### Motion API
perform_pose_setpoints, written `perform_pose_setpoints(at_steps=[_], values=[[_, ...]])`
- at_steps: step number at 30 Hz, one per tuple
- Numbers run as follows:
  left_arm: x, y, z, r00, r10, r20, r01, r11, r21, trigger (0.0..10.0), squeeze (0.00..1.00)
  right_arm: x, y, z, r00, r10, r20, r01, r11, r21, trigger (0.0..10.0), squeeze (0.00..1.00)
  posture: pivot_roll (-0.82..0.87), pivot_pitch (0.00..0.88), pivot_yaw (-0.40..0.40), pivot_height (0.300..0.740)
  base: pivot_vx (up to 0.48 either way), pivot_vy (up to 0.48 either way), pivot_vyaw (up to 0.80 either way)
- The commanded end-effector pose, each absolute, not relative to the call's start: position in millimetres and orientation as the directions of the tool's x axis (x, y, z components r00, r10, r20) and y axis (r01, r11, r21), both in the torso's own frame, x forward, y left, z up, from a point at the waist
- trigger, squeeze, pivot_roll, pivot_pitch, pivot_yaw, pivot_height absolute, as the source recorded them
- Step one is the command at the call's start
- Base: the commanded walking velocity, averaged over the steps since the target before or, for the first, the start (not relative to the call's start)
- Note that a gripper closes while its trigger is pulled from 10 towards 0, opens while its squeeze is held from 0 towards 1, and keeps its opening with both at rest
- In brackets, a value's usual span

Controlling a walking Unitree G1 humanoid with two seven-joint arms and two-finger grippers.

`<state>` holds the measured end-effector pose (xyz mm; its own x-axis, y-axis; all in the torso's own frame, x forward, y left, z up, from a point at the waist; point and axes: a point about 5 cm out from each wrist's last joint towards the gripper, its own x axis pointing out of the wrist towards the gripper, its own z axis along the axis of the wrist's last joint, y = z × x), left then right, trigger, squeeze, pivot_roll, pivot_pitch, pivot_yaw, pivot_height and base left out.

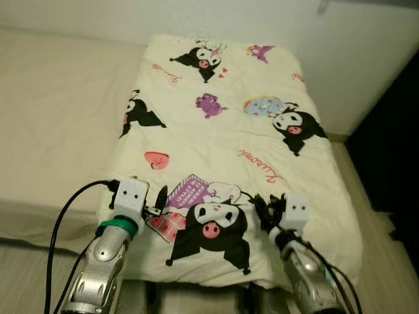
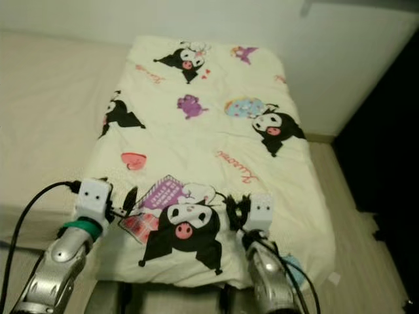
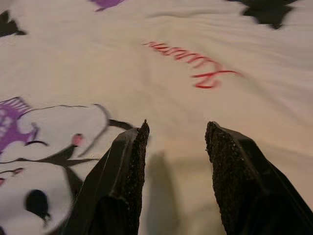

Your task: Clean up the room

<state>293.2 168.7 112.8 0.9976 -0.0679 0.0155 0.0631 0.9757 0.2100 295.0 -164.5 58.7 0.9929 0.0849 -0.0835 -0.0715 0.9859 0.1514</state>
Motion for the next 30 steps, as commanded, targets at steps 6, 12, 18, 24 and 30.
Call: perform_pose_setpoints(at_steps=[6,12,18,24,30], values=[[287,180,110,1.0,0.013,0.015,-0.016,0.976,0.216,10.0,0.0,289,-163,60,0.994,0.077,-0.076,-0.065,0.987,0.145,10.0,0.0,0.11,0.004,-0.033,0.635,0.0,0.0,0.0],[282,179,105,0.999,0.044,0.013,-0.046,0.979,0.2,10.0,0.0,292,-154,66,0.996,0.054,-0.065,-0.044,0.988,0.15,10.0,0.0,0.1,0.0,-0.04,0.665,0.0,0.0,0.0],[281,176,103,0.999,0.033,0.005,-0.034,0.981,0.192,10.0,0.0,294,-151,68,0.997,0.058,-0.06,-0.048,0.986,0.157,10.0,0.0,0.11,0.0,-0.037,0.685,0.0,0.0,0.0],[280,173,101,1.0,0.021,-0.006,-0.02,0.982,0.188,10.0,0.0,291,-149,65,0.996,0.055,-0.068,-0.044,0.988,0.148,10.0,0.0,0.11,0.0,-0.037,0.715,0.0,0.0,0.0],[280,173,100,1.0,0.017,-0.014,-0.014,0.983,0.184,10.0,0.0,291,-149,66,0.996,0.053,-0.066,-0.044,0.99,0.135,10.0,0.0,0.1,0.0,-0.036,0.74,0.0,0.0,0.0]])
